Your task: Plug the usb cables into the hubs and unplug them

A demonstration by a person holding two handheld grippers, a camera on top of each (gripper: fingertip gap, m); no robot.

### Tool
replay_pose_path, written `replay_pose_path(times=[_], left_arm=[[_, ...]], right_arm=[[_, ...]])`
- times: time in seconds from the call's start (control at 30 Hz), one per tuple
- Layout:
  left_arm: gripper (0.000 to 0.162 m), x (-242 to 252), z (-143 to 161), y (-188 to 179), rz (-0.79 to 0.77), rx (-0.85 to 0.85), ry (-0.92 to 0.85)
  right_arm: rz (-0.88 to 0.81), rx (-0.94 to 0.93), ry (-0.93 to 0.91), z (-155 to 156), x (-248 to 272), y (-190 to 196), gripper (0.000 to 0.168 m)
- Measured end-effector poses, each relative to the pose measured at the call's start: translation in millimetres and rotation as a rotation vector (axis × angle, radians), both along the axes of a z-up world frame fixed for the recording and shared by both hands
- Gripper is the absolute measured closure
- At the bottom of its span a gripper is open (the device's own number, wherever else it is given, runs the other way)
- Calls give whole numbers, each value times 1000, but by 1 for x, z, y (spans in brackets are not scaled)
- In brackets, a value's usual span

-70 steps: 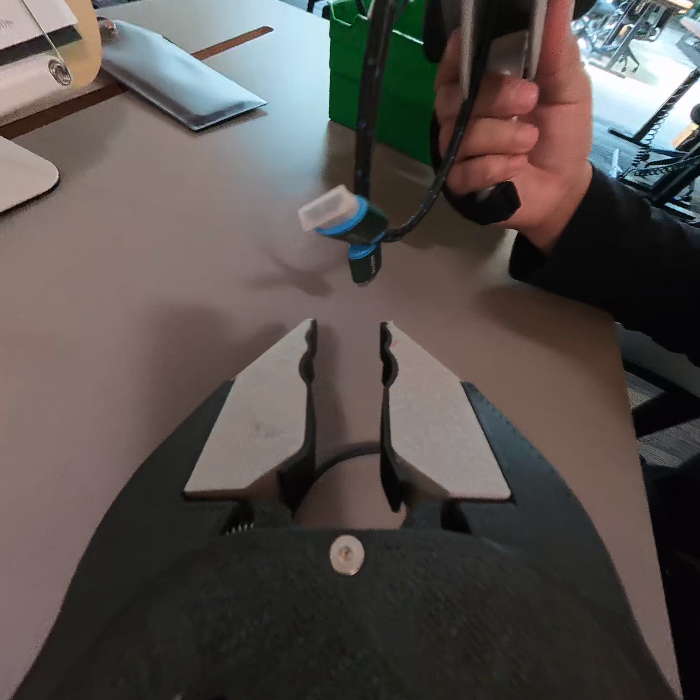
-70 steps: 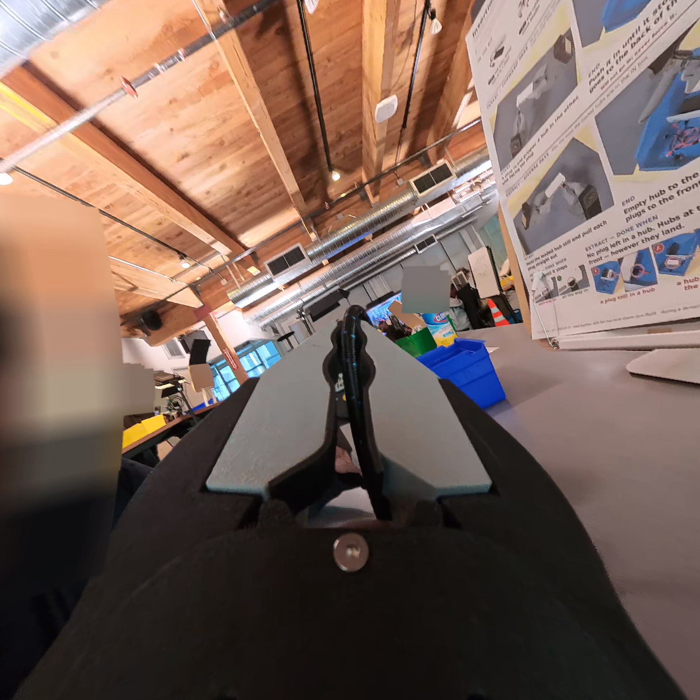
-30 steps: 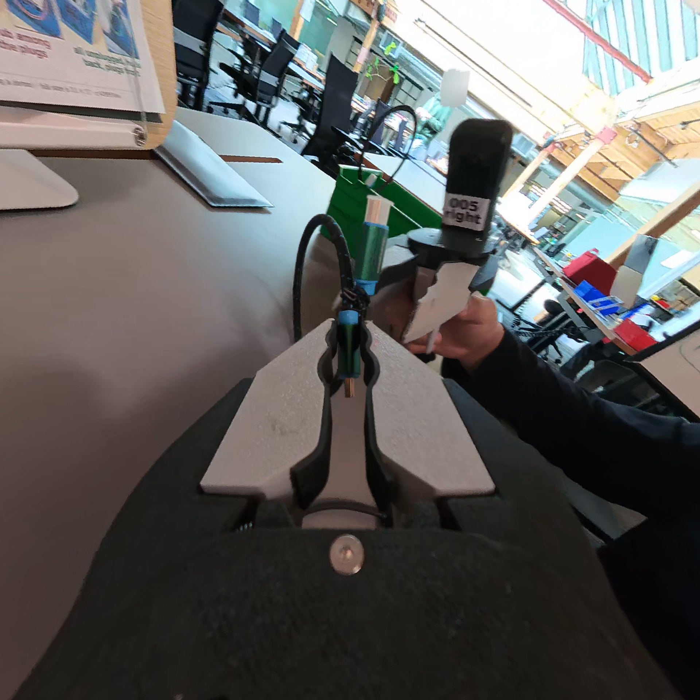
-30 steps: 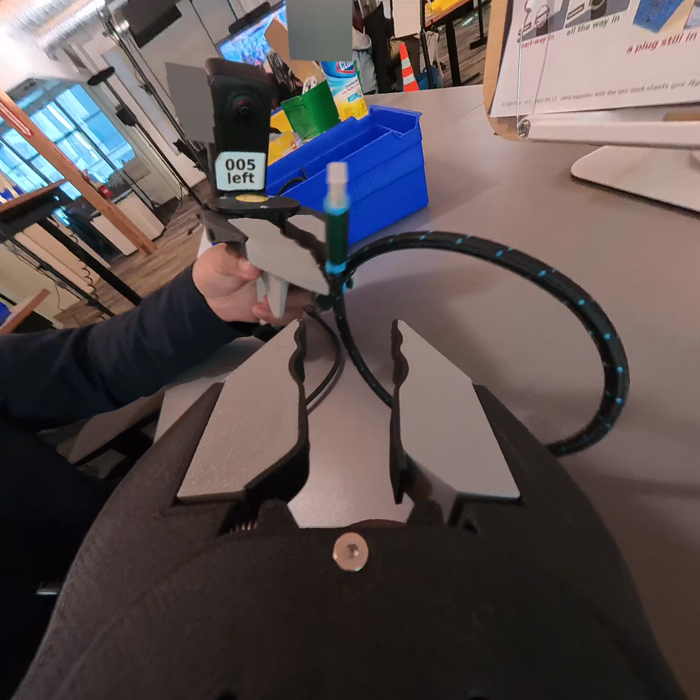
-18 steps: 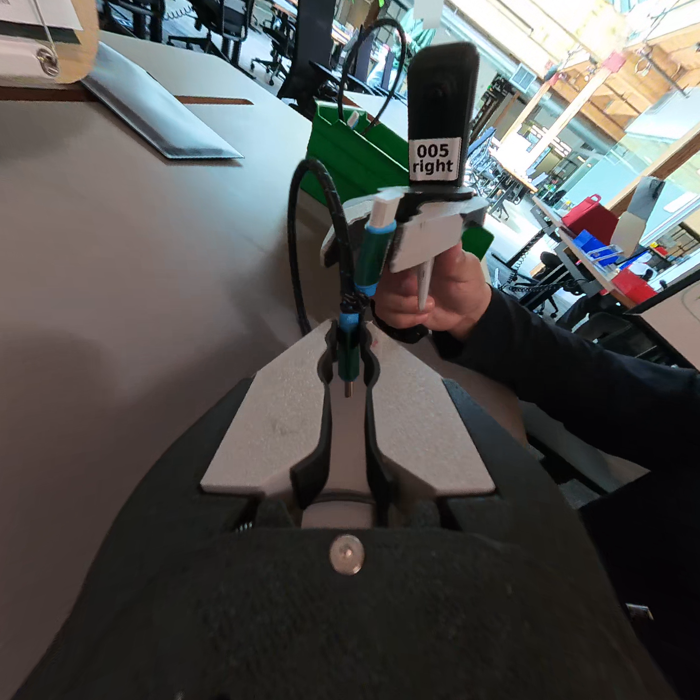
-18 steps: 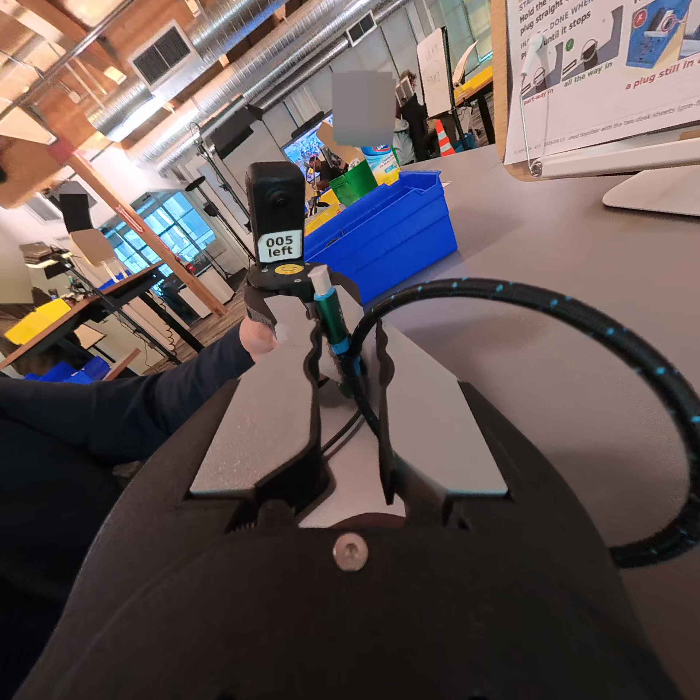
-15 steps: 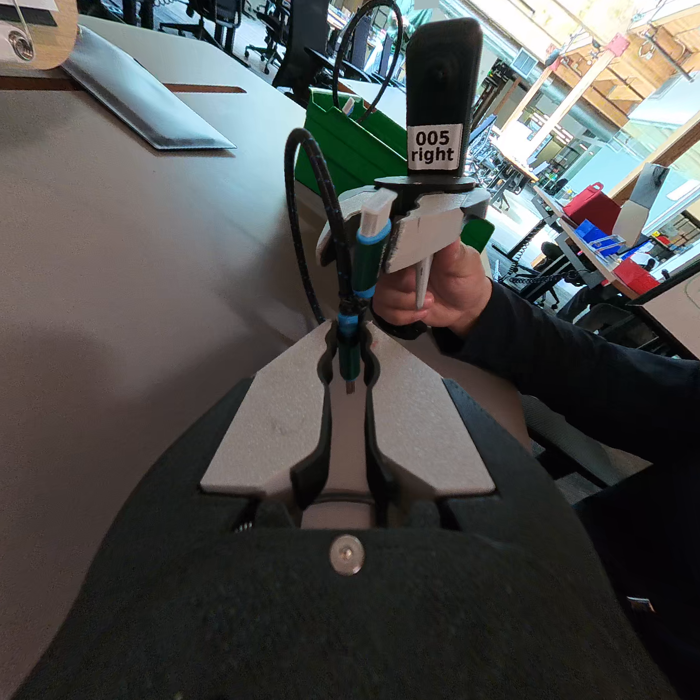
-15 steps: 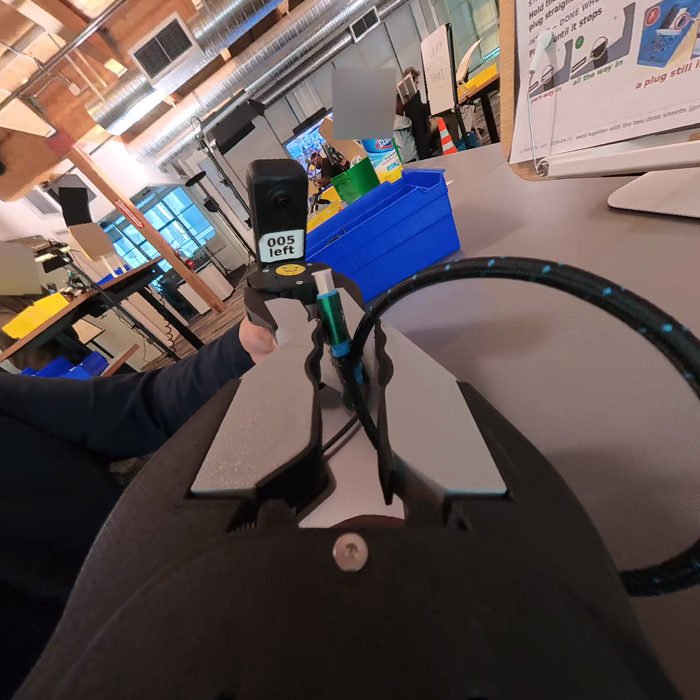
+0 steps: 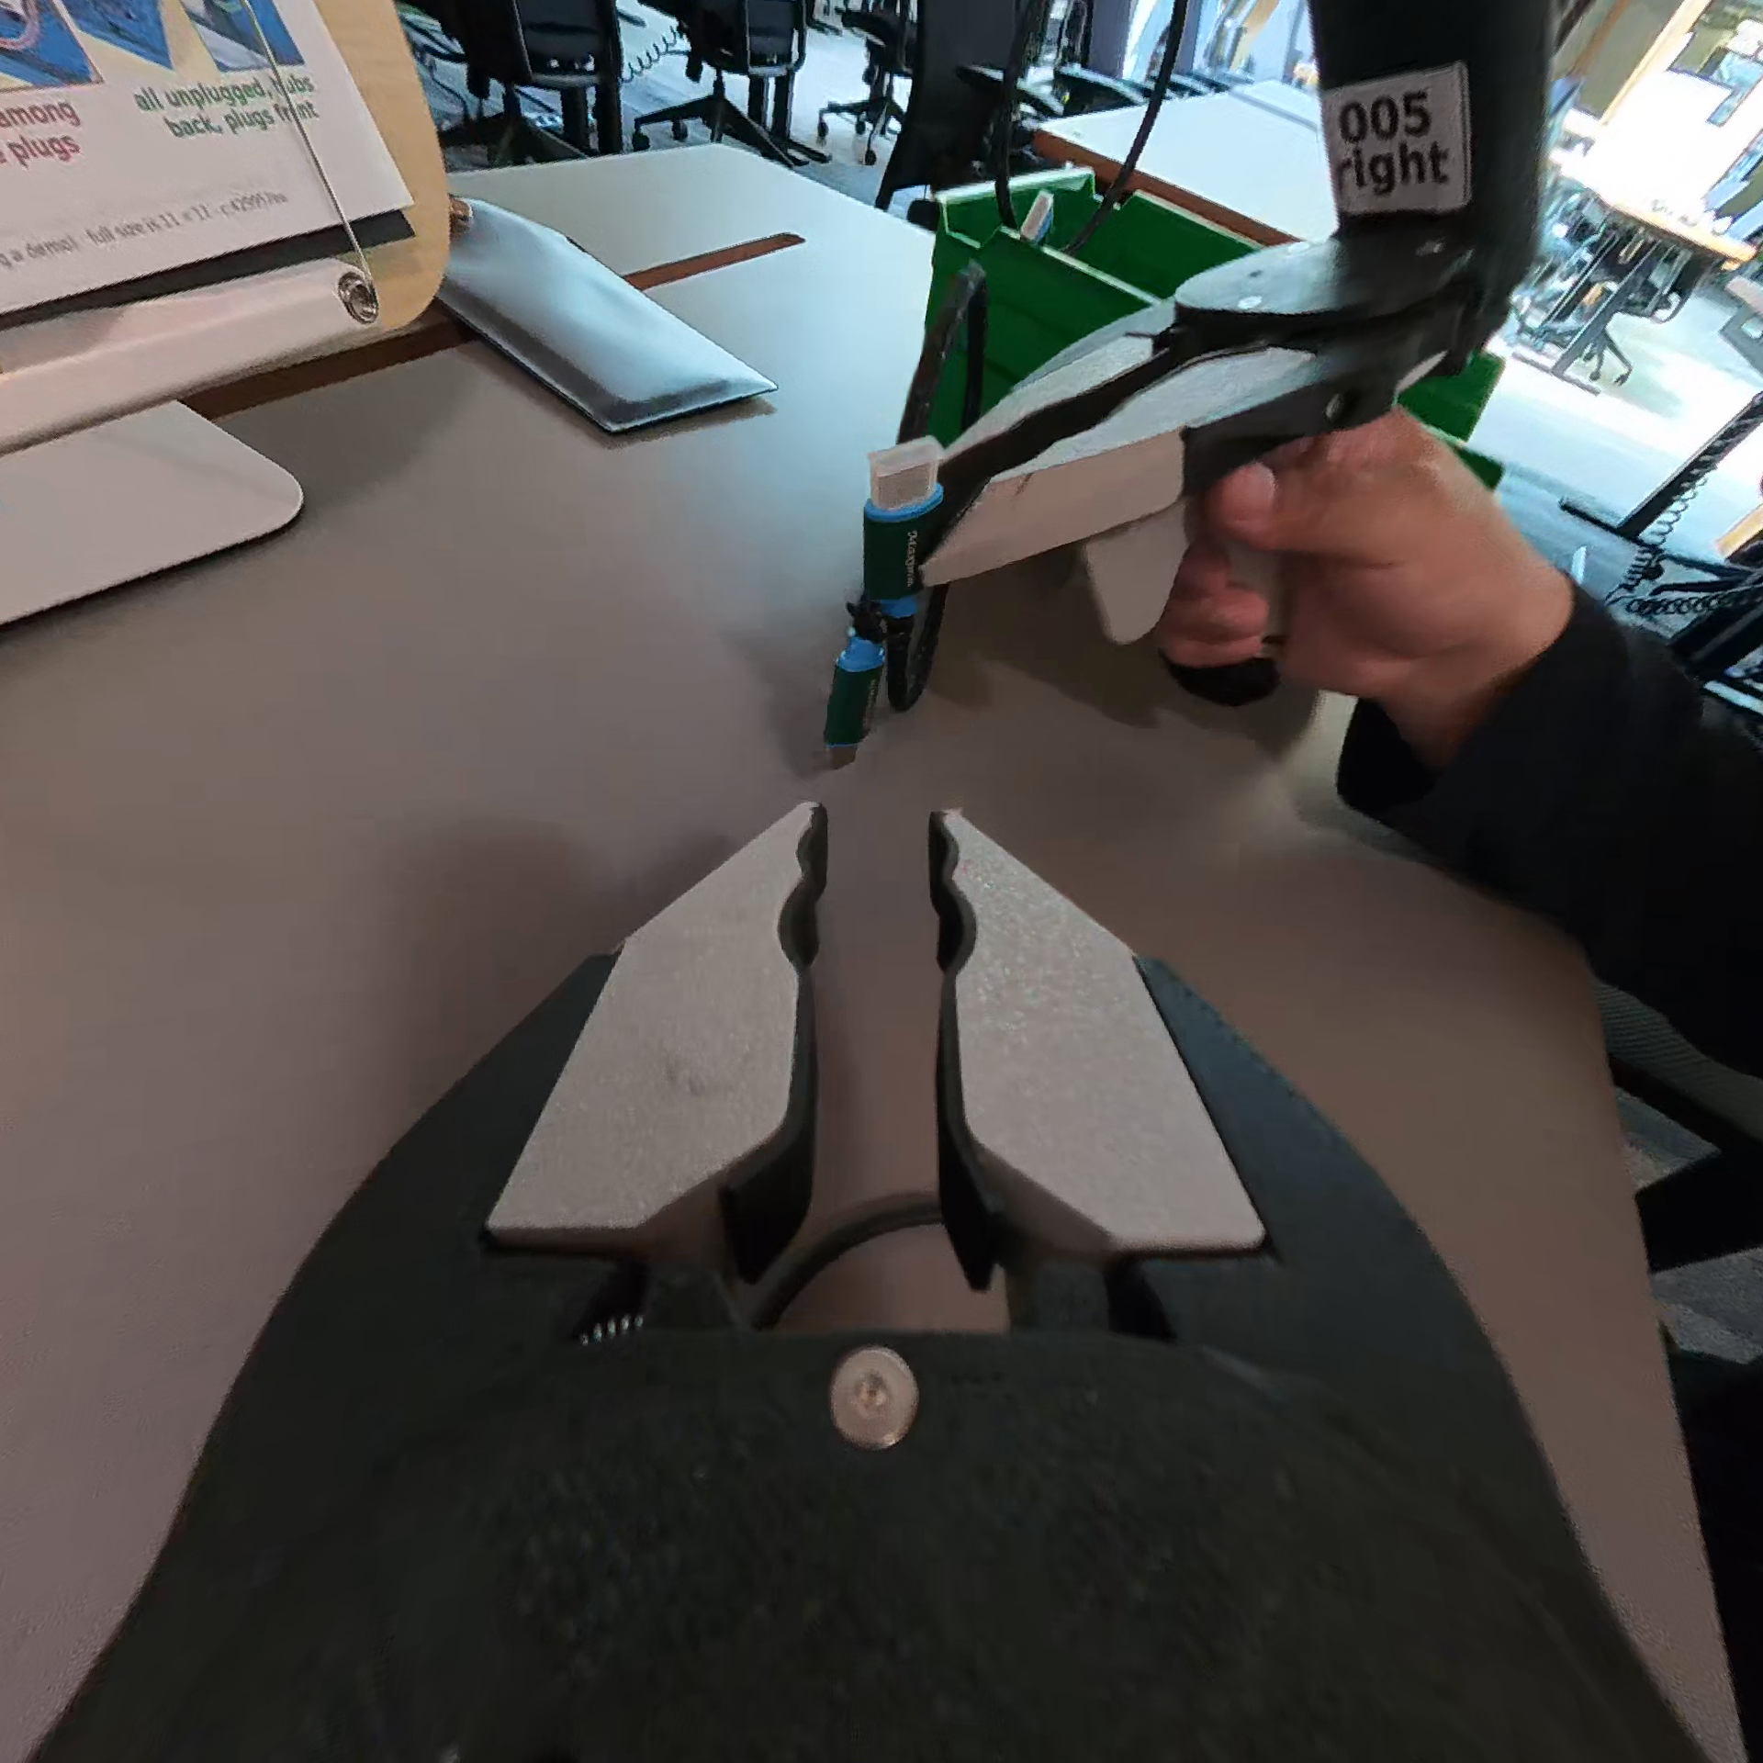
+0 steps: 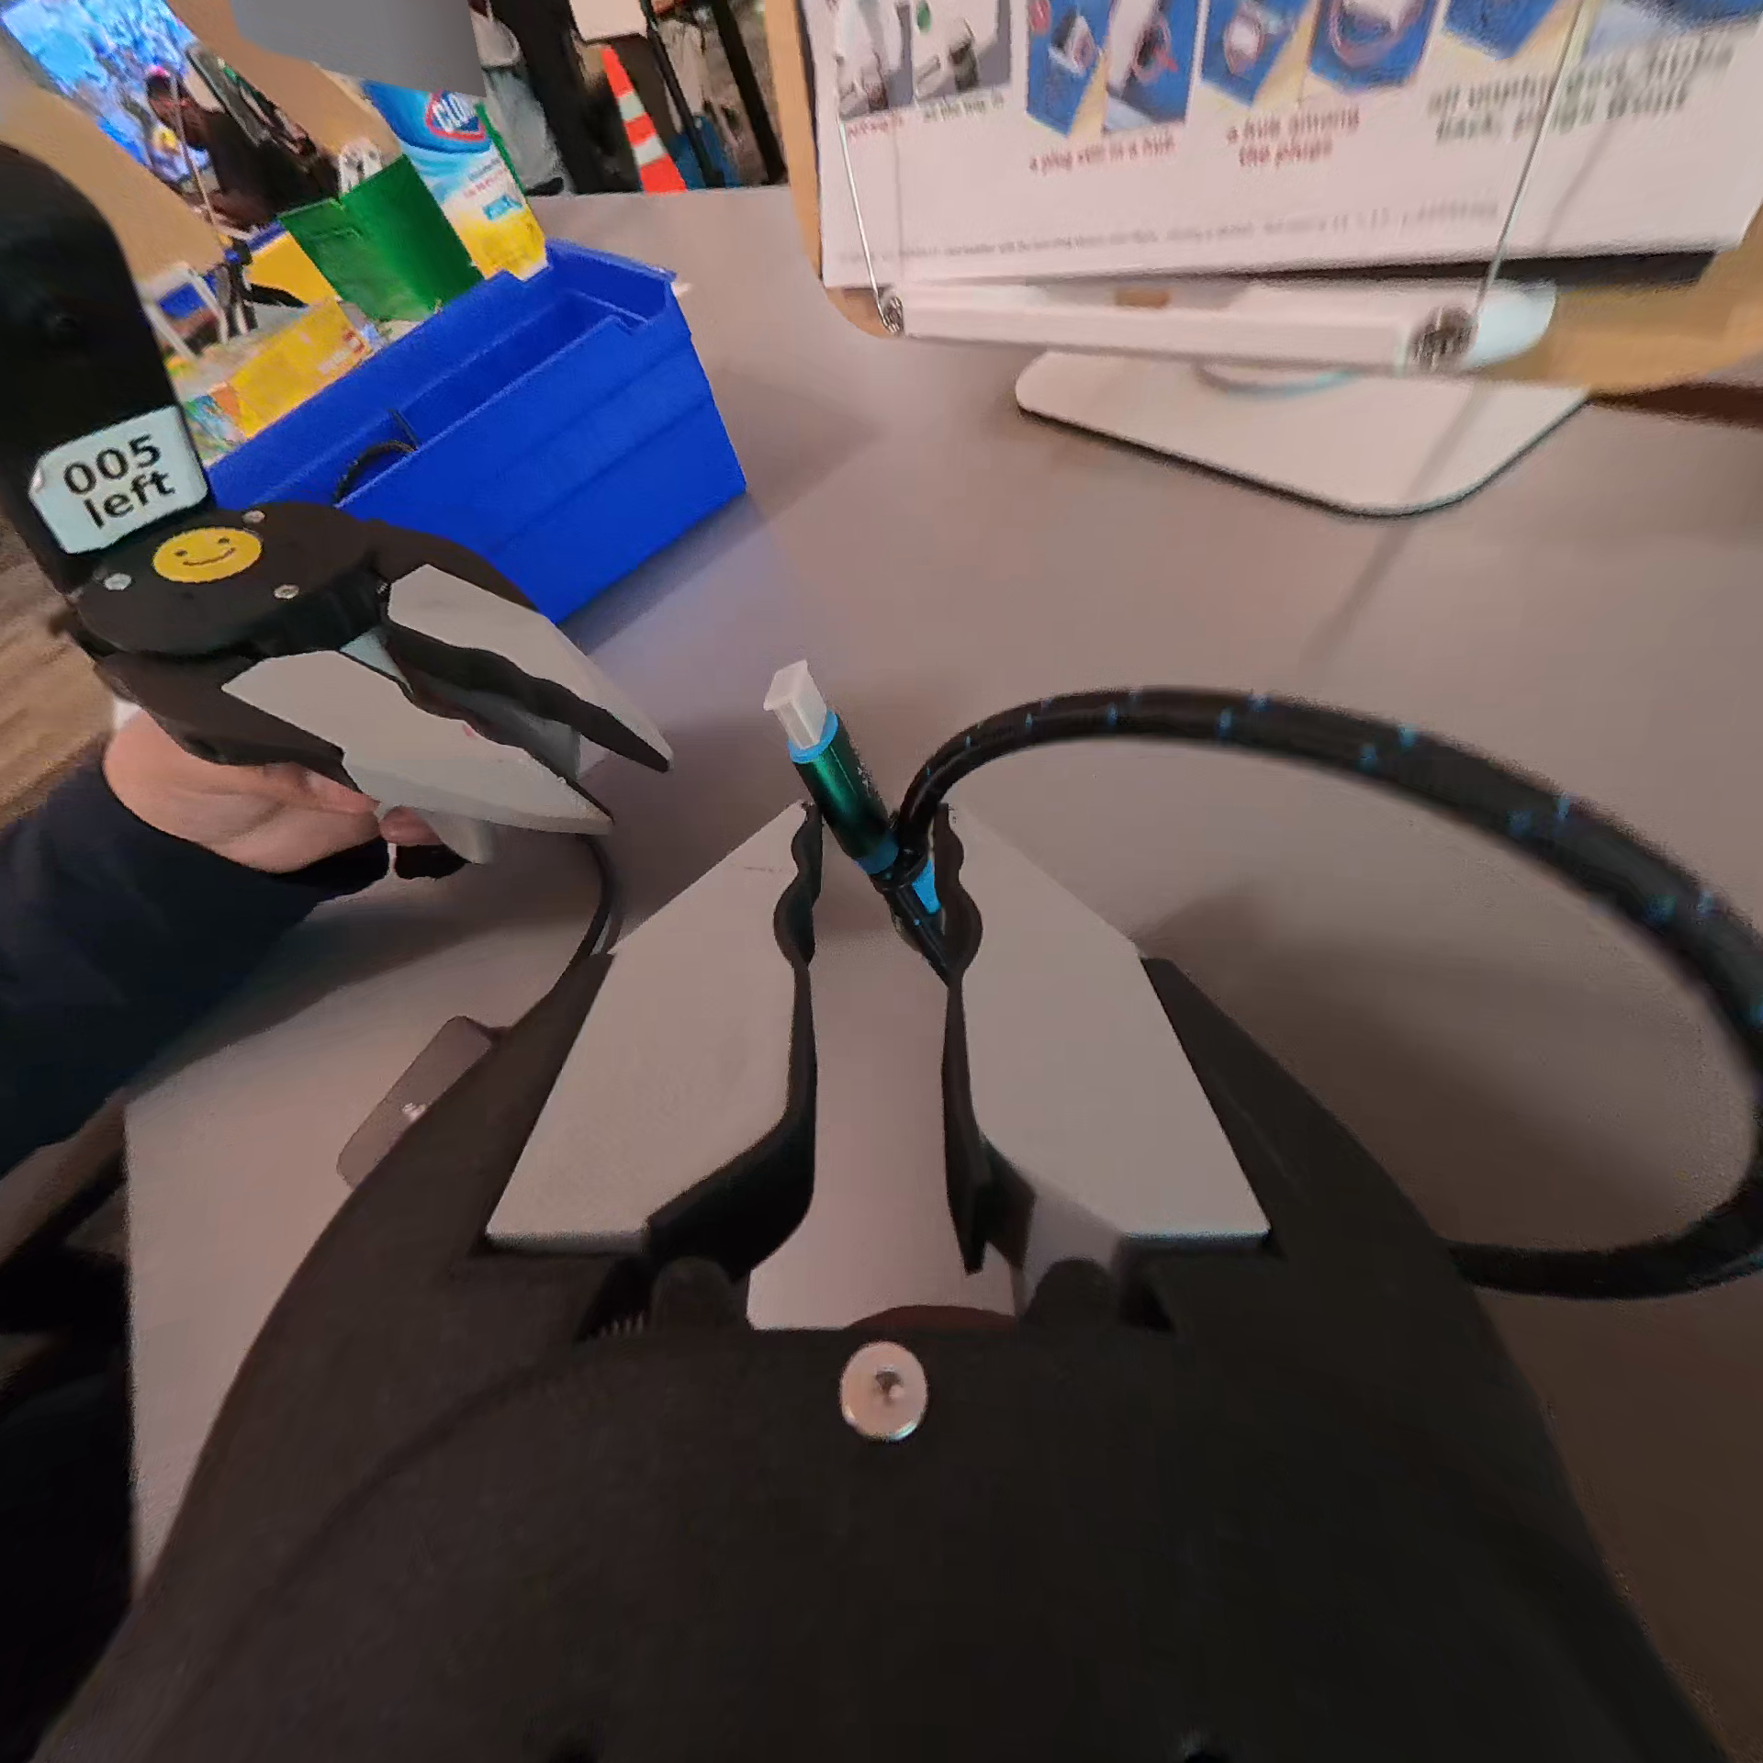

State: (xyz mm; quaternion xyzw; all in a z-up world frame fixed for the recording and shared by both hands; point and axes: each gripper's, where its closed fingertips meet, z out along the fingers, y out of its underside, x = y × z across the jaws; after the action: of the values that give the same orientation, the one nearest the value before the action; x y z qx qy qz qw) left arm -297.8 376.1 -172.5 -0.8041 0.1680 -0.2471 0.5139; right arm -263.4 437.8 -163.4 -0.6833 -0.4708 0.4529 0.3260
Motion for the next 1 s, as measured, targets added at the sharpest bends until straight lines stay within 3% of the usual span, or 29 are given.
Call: replay_pose_path(times=[0.13,0.23,0.37,0.57,0.67,0.8,0.9,1.0], left_arm=[[144,0,-13,2,5,-22,80],[144,-1,-13,2,9,-17,90],[145,-4,-9,2,24,-3,90],[146,-9,-12,3,37,-7,106],[147,-12,-14,3,49,-3,140],[147,-14,-11,3,56,9,143],[147,-17,-8,2,64,16,135],[147,-21,-5,2,72,22,126]], right_arm=[[-42,-140,-164,-38,10,9,148],[-89,-72,-316,-64,20,20,158],[-103,26,-297,-53,19,24,140],[-76,91,-181,-29,13,20,131],[34,135,-86,-13,1,-2,120],[375,146,47,7,-12,-73,106],[601,196,34,-1,-9,-121,99],[706,284,-58,-25,-6,-143,88]])
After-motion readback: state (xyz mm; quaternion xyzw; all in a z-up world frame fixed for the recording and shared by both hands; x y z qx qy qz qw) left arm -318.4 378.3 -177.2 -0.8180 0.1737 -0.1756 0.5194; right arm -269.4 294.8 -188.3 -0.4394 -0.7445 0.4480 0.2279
